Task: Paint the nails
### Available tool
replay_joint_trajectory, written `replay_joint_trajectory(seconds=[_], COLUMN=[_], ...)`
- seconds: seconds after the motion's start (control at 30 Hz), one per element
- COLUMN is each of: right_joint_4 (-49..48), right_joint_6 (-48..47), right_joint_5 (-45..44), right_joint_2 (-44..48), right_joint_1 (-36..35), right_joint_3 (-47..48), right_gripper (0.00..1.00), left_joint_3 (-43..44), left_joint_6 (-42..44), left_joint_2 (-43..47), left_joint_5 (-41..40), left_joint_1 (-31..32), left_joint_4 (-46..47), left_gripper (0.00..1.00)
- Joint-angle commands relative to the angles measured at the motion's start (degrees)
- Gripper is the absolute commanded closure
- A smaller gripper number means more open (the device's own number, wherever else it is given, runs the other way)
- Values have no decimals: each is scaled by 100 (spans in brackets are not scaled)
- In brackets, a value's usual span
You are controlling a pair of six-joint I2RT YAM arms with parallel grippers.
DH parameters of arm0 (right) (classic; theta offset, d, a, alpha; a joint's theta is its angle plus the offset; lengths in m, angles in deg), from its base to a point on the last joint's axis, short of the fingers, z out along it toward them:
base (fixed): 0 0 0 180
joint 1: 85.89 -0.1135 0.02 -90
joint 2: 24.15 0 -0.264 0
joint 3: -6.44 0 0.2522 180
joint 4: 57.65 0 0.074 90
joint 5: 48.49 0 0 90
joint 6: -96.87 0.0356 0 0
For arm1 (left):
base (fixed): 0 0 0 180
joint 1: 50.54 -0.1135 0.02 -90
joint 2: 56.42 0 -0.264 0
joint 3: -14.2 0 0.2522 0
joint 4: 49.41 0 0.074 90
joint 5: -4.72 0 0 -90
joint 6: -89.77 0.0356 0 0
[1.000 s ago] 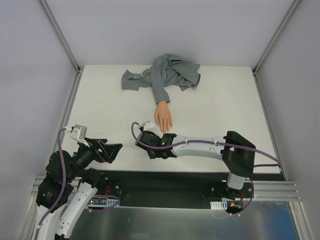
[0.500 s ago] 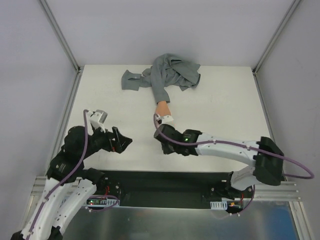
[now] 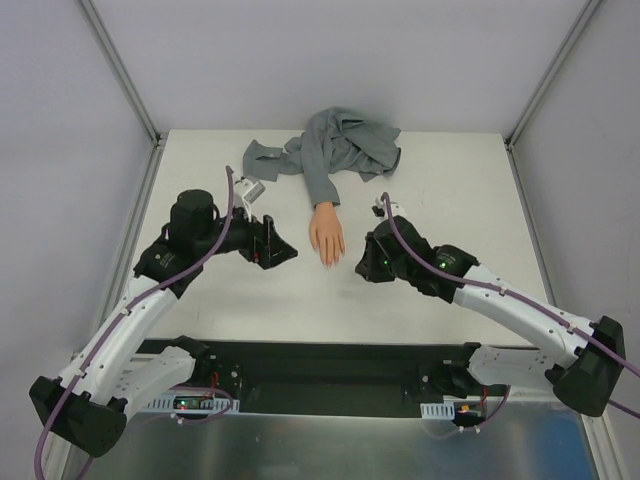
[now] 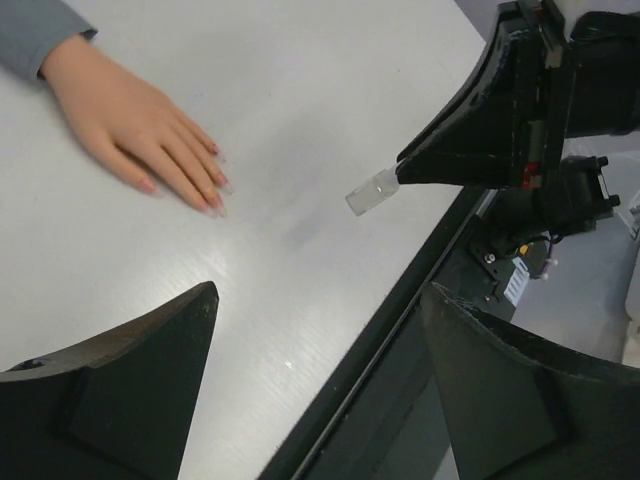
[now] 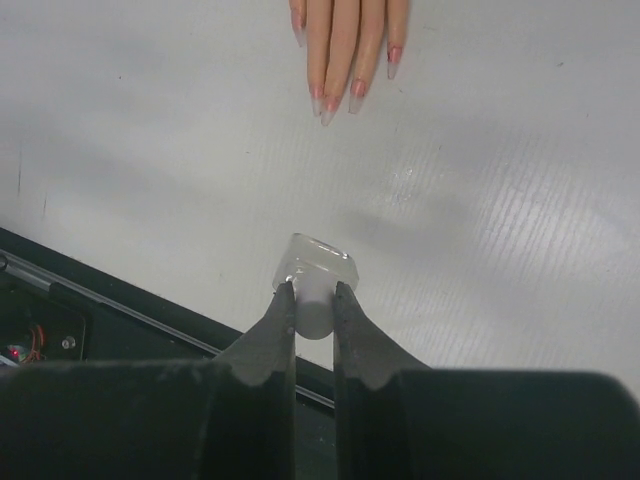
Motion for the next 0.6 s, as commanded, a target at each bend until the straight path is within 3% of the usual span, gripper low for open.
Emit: replay_joint_trajectory(seconds=[0.0,0.1,0.23,0.3,0.37,0.57], right_joint_4=[-52,-69,-95,-236,-350,-438], right_joint_6=[-154,-181,-137,-76,21,320], right_joint_5=[529,696,959,1265,1486,1610], right_joint_2=[99,107,186,274,301,274], right_joint_1=[127,162,171,171,154,13], right_joint_3=[151,248,327,310,318,485], right_gripper=[99,99,99,99,99,99], left_joint_3=[-648,-1377,-1397,-1353,-1309,-1572], left_joint_6=[722,890,636,539,494,643], left_joint_2=[269,516,648,561,307,77], left_joint_5=[200,171,408,453,654,1287], left_joint_1=[531,666,701,727,736,832], left_joint_4=[1170,1716,2164,2289,2342,2658], left_gripper=[20,20,23,42,48,45])
